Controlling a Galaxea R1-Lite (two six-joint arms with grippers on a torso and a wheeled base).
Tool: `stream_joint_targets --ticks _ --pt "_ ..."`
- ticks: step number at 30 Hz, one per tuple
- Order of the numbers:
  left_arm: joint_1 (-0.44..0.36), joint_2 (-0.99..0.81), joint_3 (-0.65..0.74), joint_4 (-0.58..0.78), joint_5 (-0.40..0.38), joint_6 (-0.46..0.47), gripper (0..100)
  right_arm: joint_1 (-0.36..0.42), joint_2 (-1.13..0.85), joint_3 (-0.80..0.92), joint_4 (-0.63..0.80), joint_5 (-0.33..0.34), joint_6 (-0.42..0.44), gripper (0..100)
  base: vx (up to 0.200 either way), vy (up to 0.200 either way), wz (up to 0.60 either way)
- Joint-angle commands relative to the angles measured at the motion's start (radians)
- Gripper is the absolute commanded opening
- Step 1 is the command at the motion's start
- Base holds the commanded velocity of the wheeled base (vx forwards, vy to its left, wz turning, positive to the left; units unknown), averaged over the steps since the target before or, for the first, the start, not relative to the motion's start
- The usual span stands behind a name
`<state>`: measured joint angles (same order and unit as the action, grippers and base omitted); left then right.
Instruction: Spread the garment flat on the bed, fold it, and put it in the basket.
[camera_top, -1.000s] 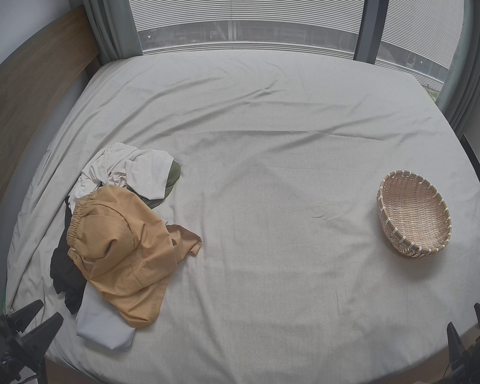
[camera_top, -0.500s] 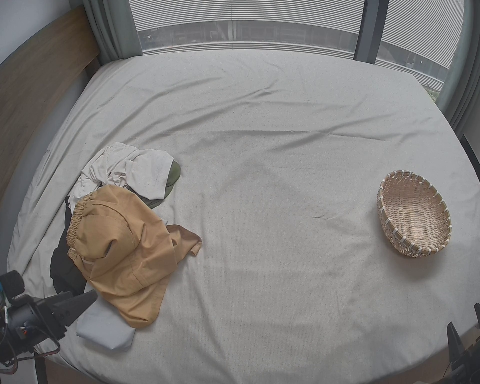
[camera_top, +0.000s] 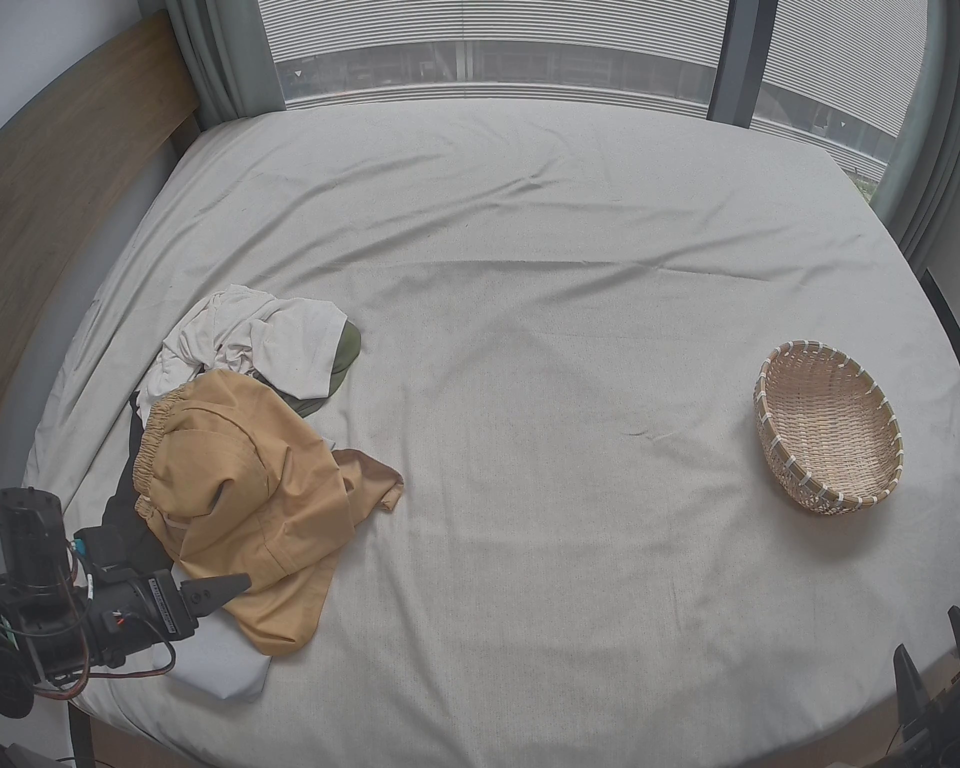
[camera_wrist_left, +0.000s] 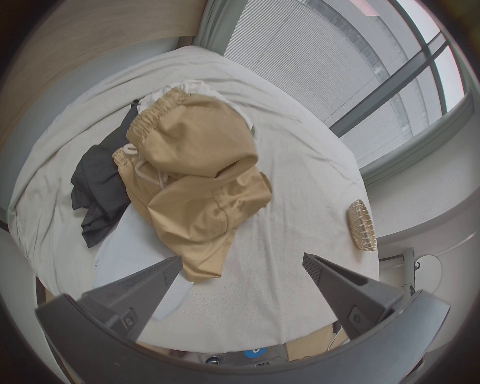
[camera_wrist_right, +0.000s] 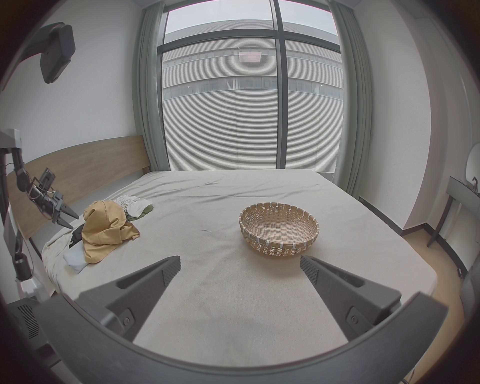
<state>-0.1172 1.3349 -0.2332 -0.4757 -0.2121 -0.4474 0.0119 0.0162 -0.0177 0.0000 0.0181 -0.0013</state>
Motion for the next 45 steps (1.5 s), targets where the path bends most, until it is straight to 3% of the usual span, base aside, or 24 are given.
stream_joint_targets --ticks 1,13,30,45 --pt "0.013 0.161 0.011 -0.050 -0.006 0.000 100 0.000 -0.007 0.018 0.000 0.000 0.000 100 0.000 0.000 0.00" --pt "0.021 0.368 0.025 -0.234 -0.038 -0.051 100 0.000 -0.007 0.018 0.000 0.000 0.000 100 0.000 0.000 0.00" --pt "0.019 0.452 0.038 -0.268 -0.036 -0.051 100 0.000 -0.007 0.018 0.000 0.000 0.001 100 0.000 0.000 0.00" --pt "0.021 0.662 0.060 -0.610 -0.024 -0.056 100 0.000 -0.007 0.018 0.000 0.000 0.001 100 0.000 0.000 0.00"
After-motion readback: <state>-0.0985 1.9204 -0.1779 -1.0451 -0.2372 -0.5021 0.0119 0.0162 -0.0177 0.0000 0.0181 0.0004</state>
